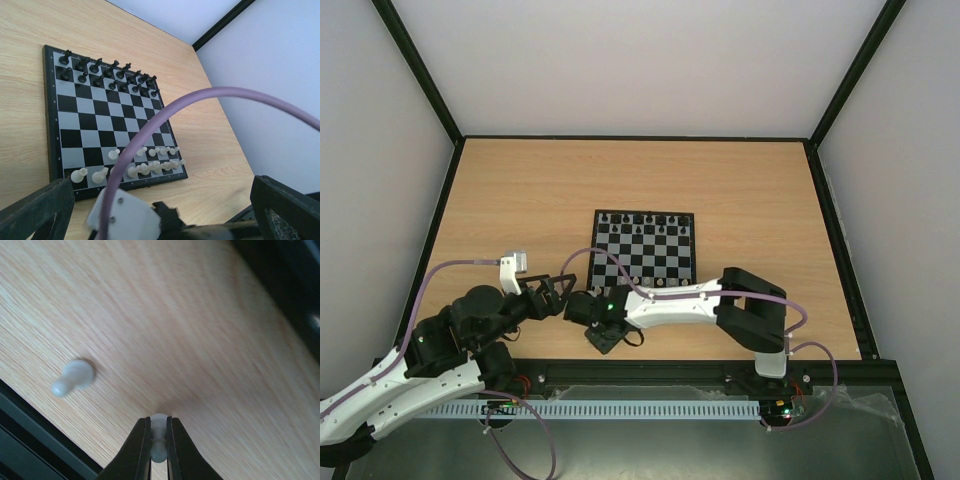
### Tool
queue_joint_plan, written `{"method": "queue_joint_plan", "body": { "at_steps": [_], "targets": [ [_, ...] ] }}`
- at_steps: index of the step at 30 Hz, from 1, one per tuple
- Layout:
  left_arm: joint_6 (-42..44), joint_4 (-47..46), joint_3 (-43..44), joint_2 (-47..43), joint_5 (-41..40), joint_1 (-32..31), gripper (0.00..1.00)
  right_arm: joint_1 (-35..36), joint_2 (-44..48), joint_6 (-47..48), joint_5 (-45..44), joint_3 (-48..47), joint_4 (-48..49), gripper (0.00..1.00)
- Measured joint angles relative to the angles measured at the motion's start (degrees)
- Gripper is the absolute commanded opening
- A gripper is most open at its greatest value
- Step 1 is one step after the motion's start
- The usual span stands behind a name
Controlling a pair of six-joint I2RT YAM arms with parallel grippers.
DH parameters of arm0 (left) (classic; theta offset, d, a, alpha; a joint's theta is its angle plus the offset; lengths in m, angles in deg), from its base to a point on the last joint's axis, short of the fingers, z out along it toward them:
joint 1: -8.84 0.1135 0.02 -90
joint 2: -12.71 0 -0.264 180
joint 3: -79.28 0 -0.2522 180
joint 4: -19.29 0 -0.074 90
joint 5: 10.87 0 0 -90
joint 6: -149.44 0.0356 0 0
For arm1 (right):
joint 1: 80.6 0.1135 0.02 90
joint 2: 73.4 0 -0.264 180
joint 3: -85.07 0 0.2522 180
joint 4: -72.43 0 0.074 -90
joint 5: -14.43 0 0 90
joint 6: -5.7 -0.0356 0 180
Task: Set up the chess pieces on the board
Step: Pick up the chess piece at the center of the board.
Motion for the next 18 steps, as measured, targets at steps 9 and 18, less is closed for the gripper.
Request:
{"method": "queue_joint_plan", "body": {
  "at_steps": [9,18],
  "targets": [
    [0.0,0.0,0.0,0.4,0.0,0.0,0.99,-4.1,11.4,-0.1,-1.8,3.7,-3.3,0.01],
    [0.0,0.0,0.0,1.3,-0.2,0.0,0.99,-14.5,16.9,3.2,-3.5,0.3,-8.4,0.02]
  ]
}}
